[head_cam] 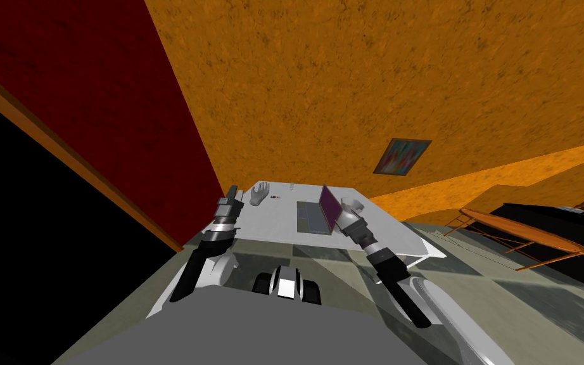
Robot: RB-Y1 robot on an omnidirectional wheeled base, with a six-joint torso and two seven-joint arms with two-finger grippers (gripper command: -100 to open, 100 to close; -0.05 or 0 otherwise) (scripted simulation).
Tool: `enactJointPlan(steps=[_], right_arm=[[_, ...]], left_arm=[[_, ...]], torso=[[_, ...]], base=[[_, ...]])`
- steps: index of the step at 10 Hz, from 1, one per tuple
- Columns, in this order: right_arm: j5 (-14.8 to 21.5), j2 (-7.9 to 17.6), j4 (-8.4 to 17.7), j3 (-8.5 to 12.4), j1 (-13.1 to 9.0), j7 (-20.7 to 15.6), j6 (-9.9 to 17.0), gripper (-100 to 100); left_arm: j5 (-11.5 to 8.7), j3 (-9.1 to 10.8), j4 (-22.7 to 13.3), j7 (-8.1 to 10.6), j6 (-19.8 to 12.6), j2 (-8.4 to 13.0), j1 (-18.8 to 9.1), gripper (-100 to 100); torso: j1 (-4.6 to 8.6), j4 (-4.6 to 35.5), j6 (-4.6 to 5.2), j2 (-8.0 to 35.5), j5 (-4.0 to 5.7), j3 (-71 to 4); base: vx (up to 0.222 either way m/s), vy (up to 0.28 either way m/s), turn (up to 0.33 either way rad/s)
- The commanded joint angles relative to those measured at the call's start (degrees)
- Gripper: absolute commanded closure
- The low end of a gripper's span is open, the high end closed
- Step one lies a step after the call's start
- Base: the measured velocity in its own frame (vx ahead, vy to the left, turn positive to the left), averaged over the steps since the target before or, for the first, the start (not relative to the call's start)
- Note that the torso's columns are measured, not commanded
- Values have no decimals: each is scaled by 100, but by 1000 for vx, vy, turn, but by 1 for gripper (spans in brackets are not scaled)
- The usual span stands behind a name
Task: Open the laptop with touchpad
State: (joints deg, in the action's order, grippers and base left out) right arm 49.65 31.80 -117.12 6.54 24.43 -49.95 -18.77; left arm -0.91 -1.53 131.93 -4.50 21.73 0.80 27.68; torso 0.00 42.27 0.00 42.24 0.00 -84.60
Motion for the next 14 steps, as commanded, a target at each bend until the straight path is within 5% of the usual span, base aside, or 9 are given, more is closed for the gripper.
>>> enactJointPlan(steps=[1, 5, 6, 14], right_arm=[[278, 173, 76, 37, -38, -274, 21, -100], [448, 274, 112, 54, -58, -440, 29, -100], [446, 273, 111, 54, -58, -438, 29, 100], [1302, 793, -395, 170, 570, -1156, 129, 100]], left_arm=[[0, 0, 0, 0, 0, 0, 0, 0], [0, 0, 0, 0, 0, 0, -1, 0], [0, 0, 0, 0, 0, 0, -1, 0], [0, 0, 0, 0, 0, -1, -1, 0]], torso=[[-2, 1, 0, 4, 0, 2], [4, 4, 0, 15, 1, 9], [3, 6, 1, 18, 1, 12], [19, 6, 12, 16, 2, 10]], base=[[67, 26, -6], [44, 11, -3], [7, -2, -5], [36, 105, -30]])
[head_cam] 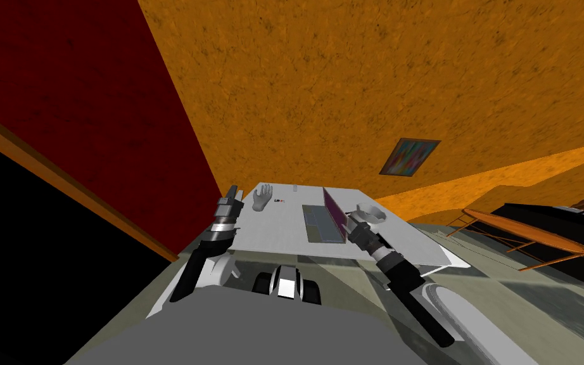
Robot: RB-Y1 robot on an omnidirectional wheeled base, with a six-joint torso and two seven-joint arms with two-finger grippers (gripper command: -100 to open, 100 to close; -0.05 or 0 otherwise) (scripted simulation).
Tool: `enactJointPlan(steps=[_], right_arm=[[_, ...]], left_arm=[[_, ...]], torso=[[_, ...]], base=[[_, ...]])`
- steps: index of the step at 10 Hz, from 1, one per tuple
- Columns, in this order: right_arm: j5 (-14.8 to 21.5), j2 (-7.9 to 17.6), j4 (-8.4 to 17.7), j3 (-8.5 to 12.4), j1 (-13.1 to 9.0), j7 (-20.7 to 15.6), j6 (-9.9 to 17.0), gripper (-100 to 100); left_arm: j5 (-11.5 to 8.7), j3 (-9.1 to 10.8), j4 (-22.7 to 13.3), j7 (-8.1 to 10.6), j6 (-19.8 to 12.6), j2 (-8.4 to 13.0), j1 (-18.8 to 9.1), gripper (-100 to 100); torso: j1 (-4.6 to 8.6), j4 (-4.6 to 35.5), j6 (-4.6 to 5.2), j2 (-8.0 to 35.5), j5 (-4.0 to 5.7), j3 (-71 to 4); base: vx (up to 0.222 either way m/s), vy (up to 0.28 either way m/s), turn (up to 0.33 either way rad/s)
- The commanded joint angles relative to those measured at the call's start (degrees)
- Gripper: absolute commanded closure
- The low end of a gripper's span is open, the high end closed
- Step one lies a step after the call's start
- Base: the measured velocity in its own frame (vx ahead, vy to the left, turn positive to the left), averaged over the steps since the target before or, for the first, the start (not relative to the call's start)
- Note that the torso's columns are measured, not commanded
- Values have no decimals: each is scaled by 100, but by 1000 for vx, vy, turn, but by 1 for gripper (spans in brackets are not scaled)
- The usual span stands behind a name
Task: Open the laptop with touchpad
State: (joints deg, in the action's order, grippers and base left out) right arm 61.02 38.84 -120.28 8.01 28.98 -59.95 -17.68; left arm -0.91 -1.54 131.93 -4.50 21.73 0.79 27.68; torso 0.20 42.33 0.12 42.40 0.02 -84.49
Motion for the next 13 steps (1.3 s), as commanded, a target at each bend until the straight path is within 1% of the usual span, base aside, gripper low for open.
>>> enactJointPlan(steps=[1, 2, 3, 6, 11, 12, 13], right_arm=[[260, 148, -134, 35, 185, -235, 31, 100], [188, 98, -89, 32, 140, -176, 9, 100], [458, 87, -84, -33, 218, -474, 70, 100], [849, 70, -81, -127, 310, -885, 175, 100], [1502, 40, -75, -283, 463, -1572, 350, 100], [1420, 52, -75, -268, 457, -1451, 336, 100], [1586, -6, 10, -347, 453, -1646, 409, 100]], left_arm=[[0, 0, 0, 0, 0, 0, 0, 0], [0, 0, 0, 0, 0, 0, 0, 0], [0, 0, 0, 0, 0, 1, 0, 0], [0, 0, 0, 0, 0, 0, -1, 0], [0, 0, 0, 0, 0, 0, -1, 0], [0, 0, 0, 0, 0, 0, 0, 0], [0, 0, 0, 0, 0, 1, -1, 0]], torso=[[-10, 3, -3, 3, -4, 1], [-16, 2, -3, 6, -5, 3], [-8, 8, -9, 7, -6, 3], [-41, 2, -16, -11, -15, -10], [-30, 5, -11, 4, -11, 0], [-31, 6, -11, 3, -11, 0], [-20, 9, -11, 4, -12, -1]], base=[[25, 91, -32], [9, 41, -10], [2, 59, 21], [5, 97, 7], [8, 68, 13], [4, 34, 0], [-5, 23, 33]])
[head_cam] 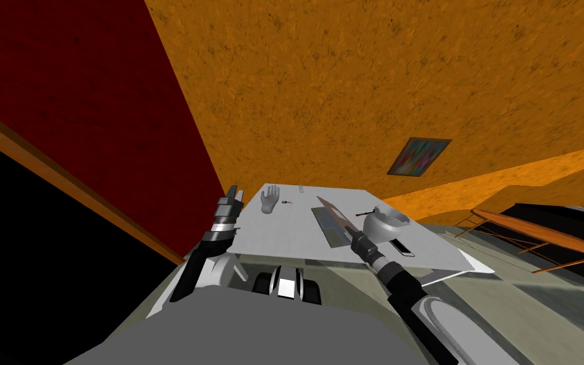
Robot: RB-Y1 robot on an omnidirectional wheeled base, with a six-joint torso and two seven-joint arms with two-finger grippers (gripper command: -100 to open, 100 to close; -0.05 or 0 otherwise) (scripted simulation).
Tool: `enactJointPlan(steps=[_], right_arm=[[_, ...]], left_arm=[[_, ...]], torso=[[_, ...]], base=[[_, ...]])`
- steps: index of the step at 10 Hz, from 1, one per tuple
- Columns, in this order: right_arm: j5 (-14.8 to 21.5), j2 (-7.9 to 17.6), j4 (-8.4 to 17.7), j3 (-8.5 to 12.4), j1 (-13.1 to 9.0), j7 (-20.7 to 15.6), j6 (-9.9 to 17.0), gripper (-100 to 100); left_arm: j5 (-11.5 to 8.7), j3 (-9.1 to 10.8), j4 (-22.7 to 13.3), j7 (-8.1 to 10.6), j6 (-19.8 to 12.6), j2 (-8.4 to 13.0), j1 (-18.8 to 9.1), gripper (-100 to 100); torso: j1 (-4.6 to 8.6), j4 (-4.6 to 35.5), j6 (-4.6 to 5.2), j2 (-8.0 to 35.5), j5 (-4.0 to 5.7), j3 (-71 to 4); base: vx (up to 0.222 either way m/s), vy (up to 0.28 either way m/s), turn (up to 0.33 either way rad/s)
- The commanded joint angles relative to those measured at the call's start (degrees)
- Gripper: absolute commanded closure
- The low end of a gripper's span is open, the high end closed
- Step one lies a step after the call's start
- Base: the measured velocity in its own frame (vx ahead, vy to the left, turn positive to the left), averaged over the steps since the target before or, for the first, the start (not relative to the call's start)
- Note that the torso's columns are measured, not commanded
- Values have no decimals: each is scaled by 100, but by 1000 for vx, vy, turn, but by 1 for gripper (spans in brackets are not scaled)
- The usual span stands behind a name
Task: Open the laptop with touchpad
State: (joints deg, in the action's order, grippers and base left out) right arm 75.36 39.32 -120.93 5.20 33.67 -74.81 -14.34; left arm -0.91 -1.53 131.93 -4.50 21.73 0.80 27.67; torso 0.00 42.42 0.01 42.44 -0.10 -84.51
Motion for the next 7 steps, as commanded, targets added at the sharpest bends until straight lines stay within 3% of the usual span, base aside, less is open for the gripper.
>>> enactJointPlan(steps=[1, 2, 7], right_arm=[[304, -108, 149, -132, -32, -321, 149, 100], [148, 147, -19, 58, 41, -9, 58, -100], [-60, 602, -273, 462, 184, 367, -101, -100]], left_arm=[[0, 0, 0, 0, 0, 0, 0, 0], [0, 0, 0, 0, 0, 0, 0, 0], [0, 0, 0, 0, 0, 0, 0, 0]], torso=[[1, -3, 0, -1, 4, 1], [-2, -10, -2, -7, 7, -1], [0, -13, -2, -15, 10, -6]], base=[[-13, 32, 62], [10, 42, -81], [29, 38, -75]])
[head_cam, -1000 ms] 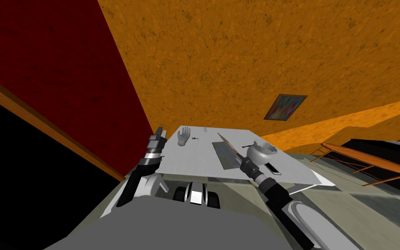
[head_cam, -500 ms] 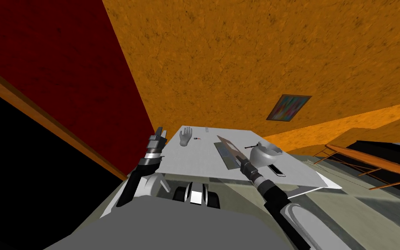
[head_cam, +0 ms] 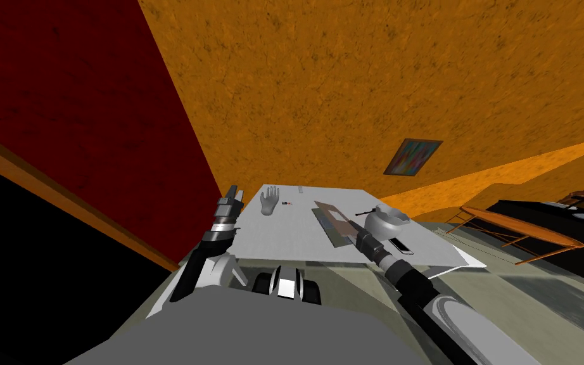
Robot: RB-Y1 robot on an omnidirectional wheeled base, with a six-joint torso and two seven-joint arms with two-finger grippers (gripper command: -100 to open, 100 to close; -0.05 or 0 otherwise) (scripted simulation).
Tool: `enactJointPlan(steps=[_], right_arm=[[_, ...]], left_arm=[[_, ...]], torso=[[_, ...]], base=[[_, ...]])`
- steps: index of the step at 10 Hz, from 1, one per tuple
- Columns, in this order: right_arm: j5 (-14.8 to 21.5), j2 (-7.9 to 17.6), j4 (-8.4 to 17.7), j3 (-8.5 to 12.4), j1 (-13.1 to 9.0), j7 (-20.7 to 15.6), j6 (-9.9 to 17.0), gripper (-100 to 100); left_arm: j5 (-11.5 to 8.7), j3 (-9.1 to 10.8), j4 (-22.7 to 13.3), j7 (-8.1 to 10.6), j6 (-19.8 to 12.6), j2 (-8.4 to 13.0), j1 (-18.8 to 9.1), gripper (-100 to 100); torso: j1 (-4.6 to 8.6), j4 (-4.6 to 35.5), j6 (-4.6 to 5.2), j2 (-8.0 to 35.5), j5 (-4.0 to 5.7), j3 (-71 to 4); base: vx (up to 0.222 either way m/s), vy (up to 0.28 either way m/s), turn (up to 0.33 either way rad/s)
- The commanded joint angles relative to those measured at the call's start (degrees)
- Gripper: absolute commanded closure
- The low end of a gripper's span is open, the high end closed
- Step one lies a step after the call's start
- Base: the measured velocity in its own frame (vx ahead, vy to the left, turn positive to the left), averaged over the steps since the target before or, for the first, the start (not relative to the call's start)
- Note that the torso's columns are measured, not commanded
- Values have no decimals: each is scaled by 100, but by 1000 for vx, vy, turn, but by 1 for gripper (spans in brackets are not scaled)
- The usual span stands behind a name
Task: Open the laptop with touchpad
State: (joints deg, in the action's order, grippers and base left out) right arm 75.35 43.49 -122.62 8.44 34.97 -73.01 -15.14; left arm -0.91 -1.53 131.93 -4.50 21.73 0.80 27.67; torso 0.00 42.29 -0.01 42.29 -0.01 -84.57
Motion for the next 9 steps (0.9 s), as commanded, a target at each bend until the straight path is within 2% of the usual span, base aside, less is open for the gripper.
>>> enactJointPlan(steps=[1, 2, 3, 4, 9], right_arm=[[-101, 276, -155, 219, 83, 262, -53, -100], [-184, 458, -257, 380, 140, 412, -117, -100], [-118, 391, -216, 278, 113, 354, -45, -100], [-124, 406, -227, 291, 118, 385, -50, 0], [-123, 405, -226, 290, 117, 382, -50, 0]], left_arm=[[0, 0, 0, 0, 0, 0, 0, 0], [0, 0, 0, 0, 0, 0, 0, 0], [0, 0, 0, 0, 0, 0, 0, 0], [0, 0, 0, 0, 0, 0, 0, 0], [0, 0, 0, 0, 0, 0, -1, 0]], torso=[[-1, 1, 1, 2, 0, 1], [-1, 0, 0, 0, 0, 1], [-3, -1, 1, -3, -1, -2], [6, -1, -1, 1, 3, 1], [0, -1, 1, -1, 0, -1]], base=[[27, 41, -78], [36, 48, -100], [17, 23, -23], [3, 5, 4], [0, 0, 0]])
